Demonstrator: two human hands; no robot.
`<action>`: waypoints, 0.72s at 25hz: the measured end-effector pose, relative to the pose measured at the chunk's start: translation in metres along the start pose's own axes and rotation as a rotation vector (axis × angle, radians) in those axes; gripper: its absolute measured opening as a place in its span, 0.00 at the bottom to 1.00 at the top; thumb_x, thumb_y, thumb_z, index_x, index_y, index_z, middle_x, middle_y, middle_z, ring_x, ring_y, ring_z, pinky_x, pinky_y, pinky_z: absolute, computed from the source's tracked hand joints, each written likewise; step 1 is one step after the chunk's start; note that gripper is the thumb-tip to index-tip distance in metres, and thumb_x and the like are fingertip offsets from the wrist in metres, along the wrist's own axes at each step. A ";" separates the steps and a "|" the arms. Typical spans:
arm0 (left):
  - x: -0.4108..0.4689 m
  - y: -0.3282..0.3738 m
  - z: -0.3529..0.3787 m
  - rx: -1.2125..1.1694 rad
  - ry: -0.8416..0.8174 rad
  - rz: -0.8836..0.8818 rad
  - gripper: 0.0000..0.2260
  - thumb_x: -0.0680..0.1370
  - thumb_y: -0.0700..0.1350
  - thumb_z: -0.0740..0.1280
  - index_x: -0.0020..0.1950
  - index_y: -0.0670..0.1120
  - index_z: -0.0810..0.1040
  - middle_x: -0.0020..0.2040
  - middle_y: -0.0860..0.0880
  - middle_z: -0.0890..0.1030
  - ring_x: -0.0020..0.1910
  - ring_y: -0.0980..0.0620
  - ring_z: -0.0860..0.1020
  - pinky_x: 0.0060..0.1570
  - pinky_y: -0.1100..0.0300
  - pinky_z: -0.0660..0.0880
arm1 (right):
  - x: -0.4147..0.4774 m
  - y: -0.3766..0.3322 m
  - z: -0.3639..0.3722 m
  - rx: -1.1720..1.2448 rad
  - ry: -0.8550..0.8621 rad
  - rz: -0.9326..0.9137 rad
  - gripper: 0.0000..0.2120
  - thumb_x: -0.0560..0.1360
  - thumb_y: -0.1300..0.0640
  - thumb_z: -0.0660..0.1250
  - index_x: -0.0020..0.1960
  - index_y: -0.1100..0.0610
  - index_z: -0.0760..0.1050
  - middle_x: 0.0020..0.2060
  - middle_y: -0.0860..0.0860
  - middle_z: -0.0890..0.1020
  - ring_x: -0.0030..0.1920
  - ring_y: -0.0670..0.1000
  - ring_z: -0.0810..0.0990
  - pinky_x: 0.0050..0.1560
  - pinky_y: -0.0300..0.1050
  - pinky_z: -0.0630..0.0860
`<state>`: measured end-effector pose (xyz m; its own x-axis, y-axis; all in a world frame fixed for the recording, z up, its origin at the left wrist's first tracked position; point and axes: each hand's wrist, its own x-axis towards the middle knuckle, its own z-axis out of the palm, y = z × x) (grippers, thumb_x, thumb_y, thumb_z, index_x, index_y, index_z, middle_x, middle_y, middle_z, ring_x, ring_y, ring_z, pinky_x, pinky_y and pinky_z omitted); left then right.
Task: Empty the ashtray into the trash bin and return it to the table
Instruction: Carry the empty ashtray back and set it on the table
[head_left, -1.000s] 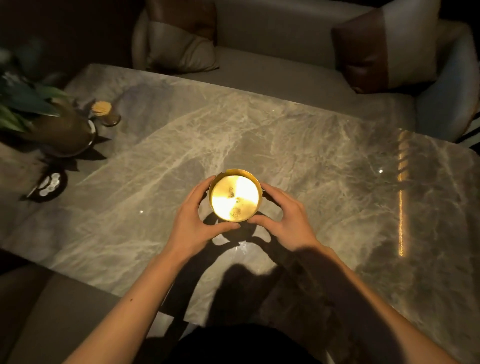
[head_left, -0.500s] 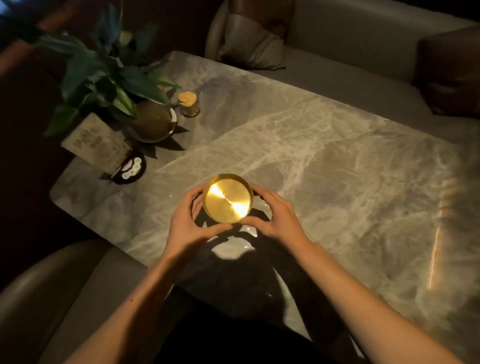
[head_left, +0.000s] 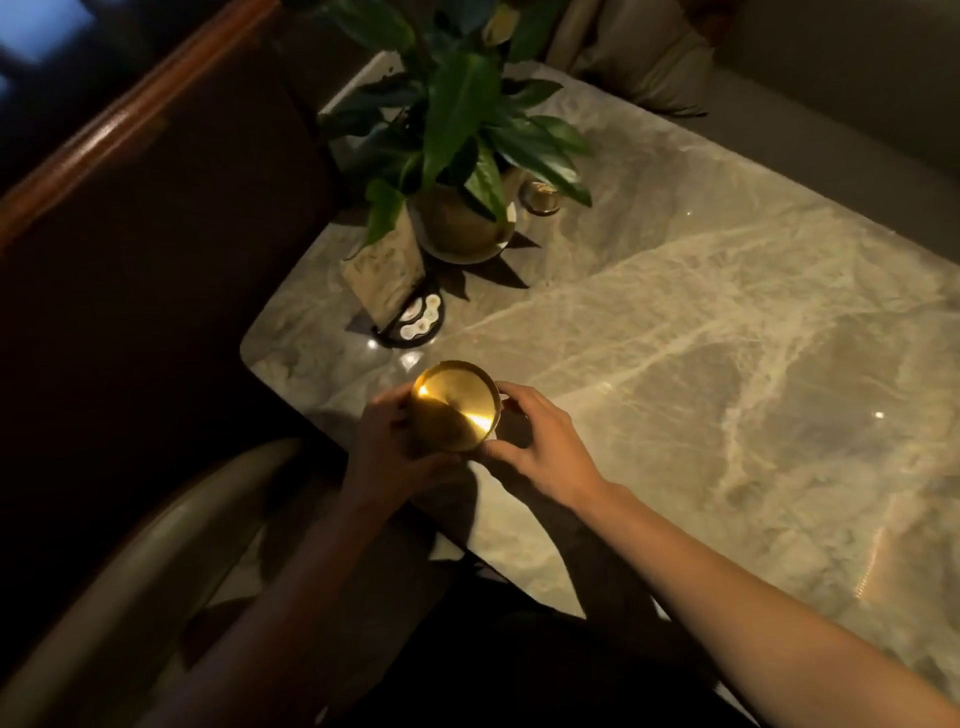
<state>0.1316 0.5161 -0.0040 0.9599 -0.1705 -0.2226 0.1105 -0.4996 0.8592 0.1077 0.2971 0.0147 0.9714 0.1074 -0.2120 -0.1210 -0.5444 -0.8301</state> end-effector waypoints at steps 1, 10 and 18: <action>0.000 -0.007 -0.006 -0.004 0.015 -0.029 0.44 0.58 0.44 0.85 0.71 0.44 0.70 0.67 0.48 0.72 0.60 0.65 0.74 0.55 0.67 0.75 | 0.006 -0.005 0.008 -0.010 -0.019 0.001 0.32 0.69 0.47 0.75 0.69 0.55 0.70 0.63 0.52 0.77 0.62 0.49 0.75 0.63 0.41 0.71; 0.014 -0.055 -0.044 -0.069 0.055 -0.087 0.40 0.63 0.39 0.82 0.72 0.44 0.70 0.70 0.46 0.73 0.65 0.53 0.73 0.55 0.77 0.70 | 0.050 -0.030 0.062 -0.078 -0.103 0.017 0.36 0.70 0.48 0.75 0.72 0.59 0.67 0.66 0.57 0.76 0.66 0.54 0.73 0.63 0.35 0.62; 0.045 -0.086 -0.064 -0.068 0.091 -0.062 0.41 0.60 0.39 0.83 0.70 0.42 0.71 0.66 0.44 0.75 0.66 0.49 0.74 0.59 0.70 0.71 | 0.091 -0.040 0.091 -0.080 -0.118 0.106 0.33 0.70 0.56 0.75 0.72 0.59 0.67 0.62 0.56 0.73 0.62 0.53 0.72 0.62 0.38 0.65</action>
<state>0.1816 0.6057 -0.0583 0.9697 -0.0623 -0.2362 0.1843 -0.4479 0.8749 0.1823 0.4041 -0.0184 0.9227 0.1400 -0.3591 -0.2002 -0.6220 -0.7570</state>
